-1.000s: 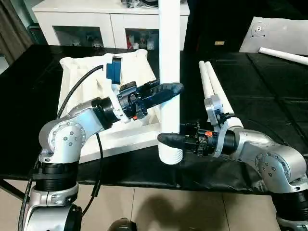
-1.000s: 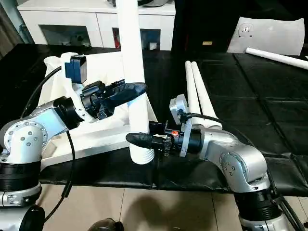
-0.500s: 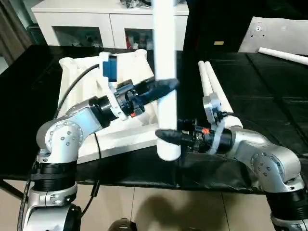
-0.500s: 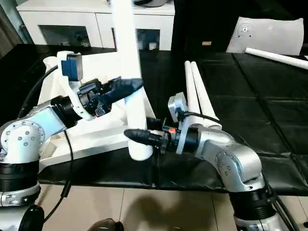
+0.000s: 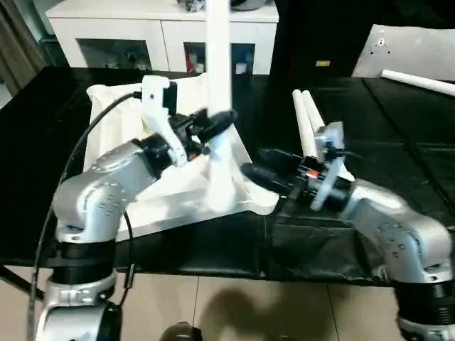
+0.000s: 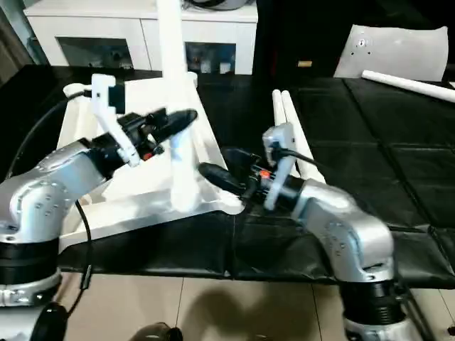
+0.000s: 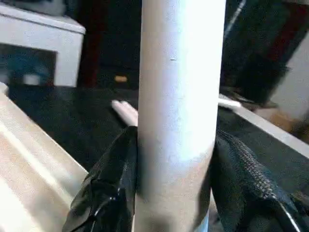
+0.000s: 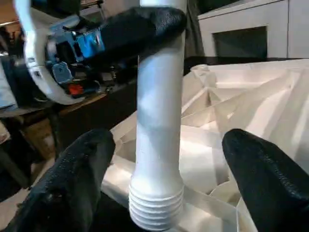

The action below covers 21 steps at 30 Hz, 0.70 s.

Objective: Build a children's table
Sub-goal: Pick table leg

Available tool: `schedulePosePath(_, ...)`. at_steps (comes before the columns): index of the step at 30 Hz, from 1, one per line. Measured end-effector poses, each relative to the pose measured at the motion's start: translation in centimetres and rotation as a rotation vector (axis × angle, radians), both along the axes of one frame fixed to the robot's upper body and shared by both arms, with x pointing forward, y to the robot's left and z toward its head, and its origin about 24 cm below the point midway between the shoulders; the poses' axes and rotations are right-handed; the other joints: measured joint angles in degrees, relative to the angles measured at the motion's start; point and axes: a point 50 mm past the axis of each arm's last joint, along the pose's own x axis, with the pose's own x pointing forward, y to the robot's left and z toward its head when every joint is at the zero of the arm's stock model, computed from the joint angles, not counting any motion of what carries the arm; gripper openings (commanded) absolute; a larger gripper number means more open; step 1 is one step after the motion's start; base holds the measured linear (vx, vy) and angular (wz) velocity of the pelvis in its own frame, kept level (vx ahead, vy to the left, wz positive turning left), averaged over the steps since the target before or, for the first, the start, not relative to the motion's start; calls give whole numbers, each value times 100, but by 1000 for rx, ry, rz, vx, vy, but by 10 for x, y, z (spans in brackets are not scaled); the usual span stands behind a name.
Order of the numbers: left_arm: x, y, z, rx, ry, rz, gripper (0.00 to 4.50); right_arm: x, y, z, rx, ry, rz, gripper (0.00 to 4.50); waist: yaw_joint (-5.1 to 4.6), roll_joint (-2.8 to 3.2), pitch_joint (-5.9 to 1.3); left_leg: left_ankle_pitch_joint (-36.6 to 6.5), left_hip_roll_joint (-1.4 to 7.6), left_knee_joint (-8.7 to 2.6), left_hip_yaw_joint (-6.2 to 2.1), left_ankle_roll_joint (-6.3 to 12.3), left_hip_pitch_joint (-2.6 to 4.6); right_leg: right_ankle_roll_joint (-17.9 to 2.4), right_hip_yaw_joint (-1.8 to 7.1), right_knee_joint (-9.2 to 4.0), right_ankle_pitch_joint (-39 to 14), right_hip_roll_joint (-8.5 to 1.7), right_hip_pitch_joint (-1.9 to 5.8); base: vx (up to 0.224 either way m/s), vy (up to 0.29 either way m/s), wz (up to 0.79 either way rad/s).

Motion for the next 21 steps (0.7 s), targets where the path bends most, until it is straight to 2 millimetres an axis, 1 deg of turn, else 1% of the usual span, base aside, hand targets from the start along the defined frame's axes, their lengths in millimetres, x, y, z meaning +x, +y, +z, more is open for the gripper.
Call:
schedulePosePath(1,-1,-2,3,11,-16,6,184,0,0,0,-4,0,-9,444,2,-2,-1,0,0,1,0,0,0,0,1,0,0,0,0,0,0,0)
schedulePosePath(2,-2,-5,6,16,-29,6,184,1,0,1,-7,1,-17,448,2,-5,-2,0,0,2,0,0,0,0,1,0,0,0,1,0,0,0)
schedulePosePath(6,-6,-14,15,18,-70,4,184,3,0,1,-32,7,-36,450,-9,-7,-3,0,0,4,0,0,1,1,1,0,1,0,1,0,0,0)
schedulePosePath(13,-9,-22,16,60,-87,14,184,7,7,-3,-73,31,-8,450,-11,-10,-2,0,0,3,0,0,-2,4,1,0,0,0,-1,0,0,0)
schedulePosePath(21,-11,-24,14,86,-80,4,184,11,6,-6,-95,46,-4,450,-10,-19,0,0,0,4,0,0,-3,3,1,0,1,0,-1,0,0,0)
